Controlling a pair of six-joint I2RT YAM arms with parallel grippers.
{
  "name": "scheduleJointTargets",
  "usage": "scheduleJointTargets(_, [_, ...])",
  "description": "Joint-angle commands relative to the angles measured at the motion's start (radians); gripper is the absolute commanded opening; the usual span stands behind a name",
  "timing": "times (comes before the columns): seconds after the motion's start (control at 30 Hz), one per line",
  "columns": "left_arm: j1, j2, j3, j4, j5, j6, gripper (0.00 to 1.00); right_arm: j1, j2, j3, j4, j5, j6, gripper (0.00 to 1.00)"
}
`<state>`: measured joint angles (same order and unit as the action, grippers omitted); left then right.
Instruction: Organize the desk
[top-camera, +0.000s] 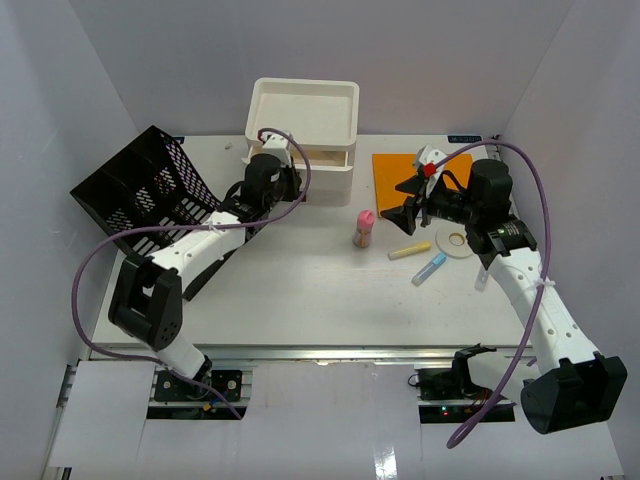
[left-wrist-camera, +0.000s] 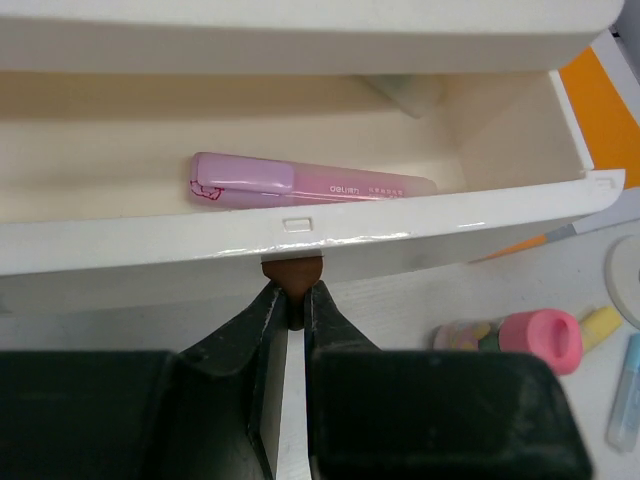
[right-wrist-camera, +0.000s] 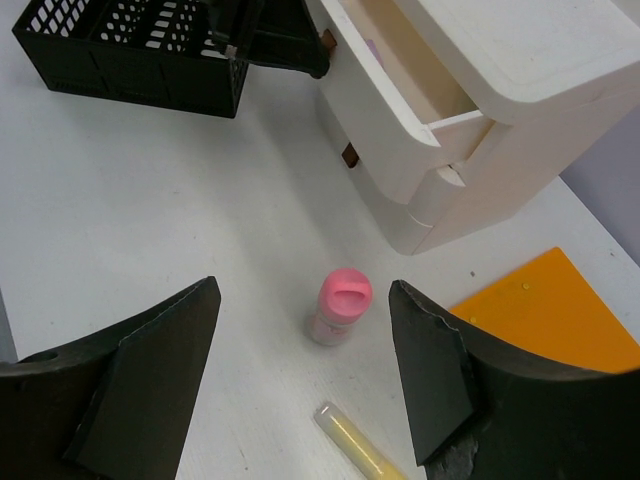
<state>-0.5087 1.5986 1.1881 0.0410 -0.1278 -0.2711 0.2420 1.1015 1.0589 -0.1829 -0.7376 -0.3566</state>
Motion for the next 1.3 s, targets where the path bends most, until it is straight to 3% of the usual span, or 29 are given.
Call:
scheduleJointTargets(0.0, [-0.001,-0.174,-0.107,0.033,0.061,-0.031,0.07,-0.013,-0.029,-0.023,-0.021,0.034,-0.053,0.76])
scheduleJointTargets(0.17, [-0.001,-0.233,-0.159,0.037,0.079,-0.039,0.11,-0.02,-0.032,-0.029,-0.085,0.035,-0.154,0.77])
scheduleJointTargets(0.33, [-0.001,-0.224,-0.153,0.026,0.096,-0.044,0.52,-0.02,-0.029,-0.026,-0.176,0.035,-0.283,0.78])
scheduleJointTargets(0.4, [-0.001,-0.218,-0.144,0.018,0.109,-0.046,0.71,-0.02,-0.029,-0.016,-0.259,0.001,-0.438,0.79])
scheduleJointTargets(0.53, [-0.001,-0.224,-0.119,-0.011,0.154,-0.035,0.8,-0.018,-0.031,-0.006,-0.446,-0.032,-0.776,0.8])
scheduleJointTargets(0.63, [-0.001,-0.257,-0.122,-0.027,0.225,-0.009,0.89,-0.02,0.005,0.011,-0.557,-0.003,-0.94,0.8])
scheduleJointTargets(0.73, [-0.002,-0.311,-0.15,-0.035,0.277,0.008,0.93,-0.019,0.055,0.03,-0.668,0.048,-1.073,0.79])
scheduleJointTargets(0.9, [0.001,-0.444,-0.239,-0.06,0.312,0.038,0.96,-0.019,0.151,-0.019,-0.694,0.123,-1.192,0.77])
scheduleJointTargets(1.27, [0.001,-0.794,-0.521,-0.115,0.204,0.17,0.98,-0.02,0.436,0.025,-0.558,0.268,-1.156,0.71])
